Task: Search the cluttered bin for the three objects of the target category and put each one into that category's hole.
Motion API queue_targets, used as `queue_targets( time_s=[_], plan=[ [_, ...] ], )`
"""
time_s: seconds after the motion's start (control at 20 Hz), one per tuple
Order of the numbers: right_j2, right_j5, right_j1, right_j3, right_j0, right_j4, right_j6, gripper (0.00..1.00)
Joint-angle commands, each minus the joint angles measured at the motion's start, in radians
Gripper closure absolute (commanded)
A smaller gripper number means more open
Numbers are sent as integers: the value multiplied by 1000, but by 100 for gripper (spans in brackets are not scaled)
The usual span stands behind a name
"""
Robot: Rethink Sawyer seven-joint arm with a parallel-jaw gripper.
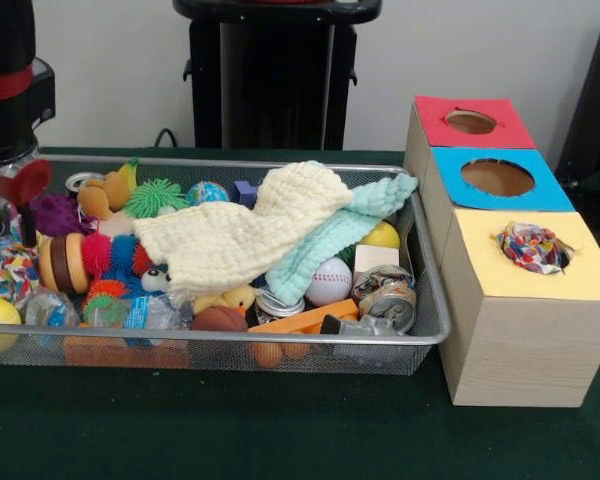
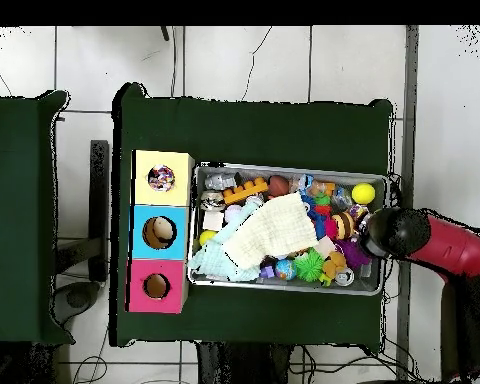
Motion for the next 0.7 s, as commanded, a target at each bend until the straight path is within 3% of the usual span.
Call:
queue_targets(
  time_s=[0.05, 0.25, 0.7],
  plan=[
    [101, 152, 82, -122, 38, -2, -143, 0],
    [106, 164, 101, -134, 48, 8, -137, 0],
    [146, 127, 140, -56, 23, 33, -127, 0]
  ],
)
